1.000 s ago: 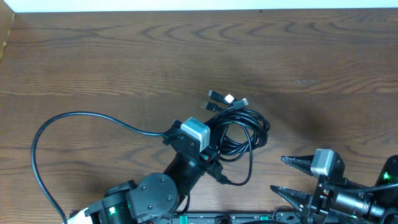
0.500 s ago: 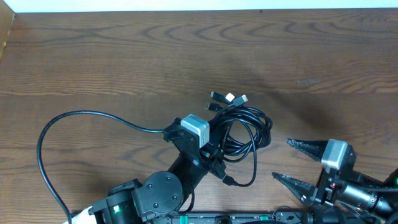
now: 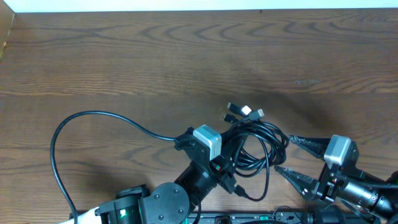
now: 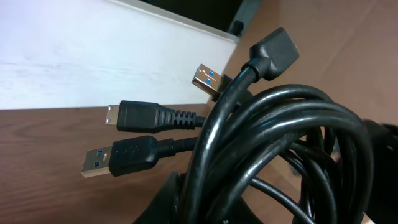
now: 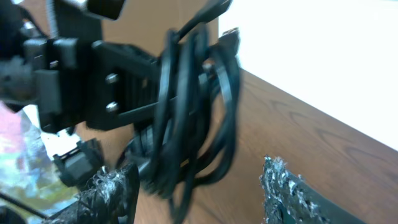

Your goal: Untangle cables

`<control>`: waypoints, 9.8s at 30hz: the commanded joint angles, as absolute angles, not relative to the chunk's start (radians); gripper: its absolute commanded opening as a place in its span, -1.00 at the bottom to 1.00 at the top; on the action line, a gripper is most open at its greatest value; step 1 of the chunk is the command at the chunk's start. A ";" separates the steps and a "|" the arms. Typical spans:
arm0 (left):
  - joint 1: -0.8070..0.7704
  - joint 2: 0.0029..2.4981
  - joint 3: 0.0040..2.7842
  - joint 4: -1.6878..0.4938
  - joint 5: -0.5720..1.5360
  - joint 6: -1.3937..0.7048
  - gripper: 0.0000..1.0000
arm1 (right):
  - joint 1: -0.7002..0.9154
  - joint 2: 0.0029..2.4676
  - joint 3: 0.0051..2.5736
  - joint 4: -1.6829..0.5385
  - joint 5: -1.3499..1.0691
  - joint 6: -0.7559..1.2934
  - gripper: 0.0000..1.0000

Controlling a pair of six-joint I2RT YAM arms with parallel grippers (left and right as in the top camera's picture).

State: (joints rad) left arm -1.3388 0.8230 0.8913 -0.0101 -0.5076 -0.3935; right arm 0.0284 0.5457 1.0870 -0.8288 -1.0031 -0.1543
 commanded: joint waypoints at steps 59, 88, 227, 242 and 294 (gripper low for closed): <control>-1.409 0.779 0.923 0.015 -0.727 -0.308 0.72 | 0.027 0.550 1.084 -0.933 -0.784 -0.209 -0.98; -1.409 0.772 0.923 -0.056 -0.613 -0.452 0.86 | 0.027 0.550 1.084 -0.551 -0.882 0.091 -0.98; -1.411 0.787 0.922 -0.187 -0.275 0.830 0.44 | 0.027 0.550 1.084 -0.864 -0.928 0.573 -0.98; -1.412 0.868 0.922 -0.320 -0.323 0.870 0.10 | 0.027 0.550 1.084 -0.982 -0.953 0.472 -0.98; -1.409 0.785 0.923 -0.148 -0.376 -0.213 -0.85 | 0.027 0.550 1.084 -0.962 -0.956 0.095 0.68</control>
